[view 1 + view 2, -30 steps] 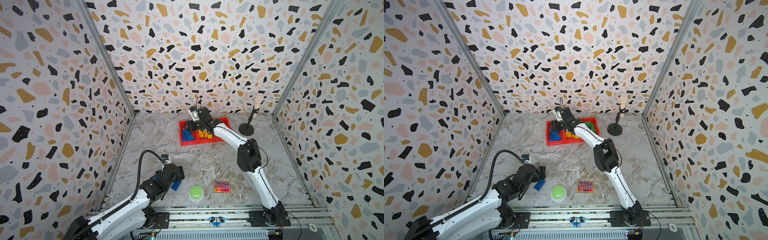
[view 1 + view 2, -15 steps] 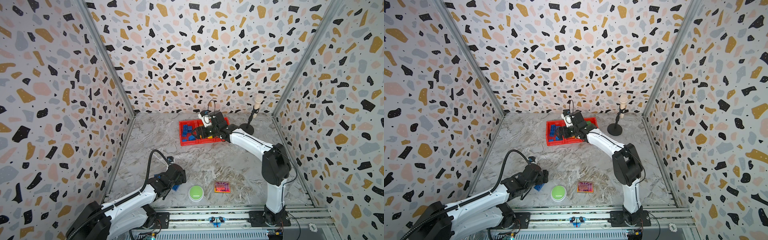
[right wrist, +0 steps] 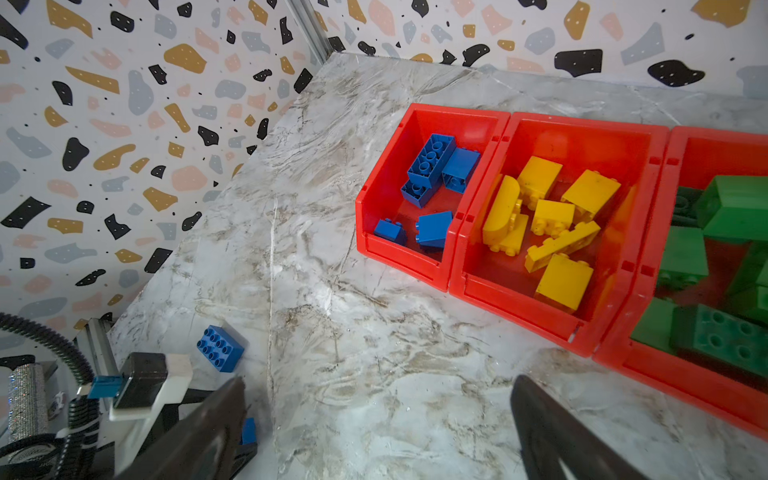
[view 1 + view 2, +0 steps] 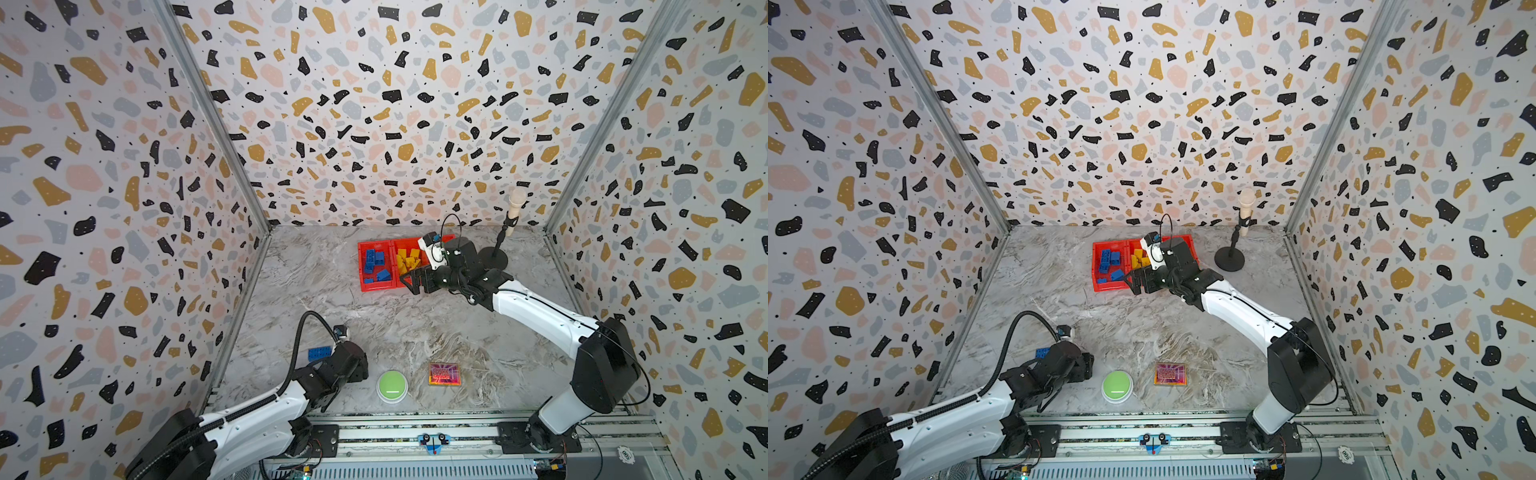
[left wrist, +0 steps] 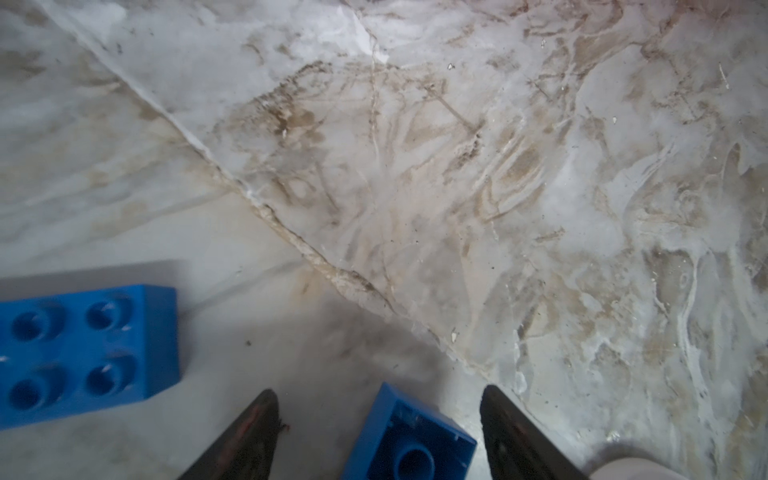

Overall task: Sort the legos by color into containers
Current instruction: 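Grasp a blue brick with the left gripper while the right gripper withdraws, then carry the blue brick with the left gripper into the blue bin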

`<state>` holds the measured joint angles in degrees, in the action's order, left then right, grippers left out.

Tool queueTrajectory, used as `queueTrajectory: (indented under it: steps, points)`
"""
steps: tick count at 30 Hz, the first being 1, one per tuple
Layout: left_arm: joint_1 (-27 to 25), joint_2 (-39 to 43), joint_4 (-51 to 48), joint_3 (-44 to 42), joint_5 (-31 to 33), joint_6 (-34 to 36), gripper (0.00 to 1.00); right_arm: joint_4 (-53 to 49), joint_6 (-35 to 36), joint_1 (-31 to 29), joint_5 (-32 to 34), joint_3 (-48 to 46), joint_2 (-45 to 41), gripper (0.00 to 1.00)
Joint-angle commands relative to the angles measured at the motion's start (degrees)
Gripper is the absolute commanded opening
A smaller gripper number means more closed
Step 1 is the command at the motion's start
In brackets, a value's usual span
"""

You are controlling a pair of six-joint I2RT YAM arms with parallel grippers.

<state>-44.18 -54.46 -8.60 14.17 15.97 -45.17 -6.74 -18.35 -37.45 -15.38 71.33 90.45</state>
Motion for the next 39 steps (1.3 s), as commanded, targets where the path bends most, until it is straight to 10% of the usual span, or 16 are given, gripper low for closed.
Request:
queueTrajectory:
  steps: [1,27,33,39]
  points:
    - [-1.13,-1.98,-0.44,-1.13,0.16,-1.68,0.71,1.18,-0.43,-0.08,1.13,-1.27,-3.83,1.00]
    - [-6.37,-9.57,-14.54,8.34,2.87,-4.05,0.66,3.33,-1.32,5.09,-1.21,-13.66,-15.72,1.00]
    - [-7.54,-14.94,-16.37,12.27,4.40,-3.62,0.31,3.24,-2.88,6.77,-3.22,-17.23,-19.10,1.00]
    - [-7.51,-18.74,-18.09,20.21,7.80,-1.10,0.22,1.79,-4.23,7.26,-3.71,-23.55,-25.26,1.00]
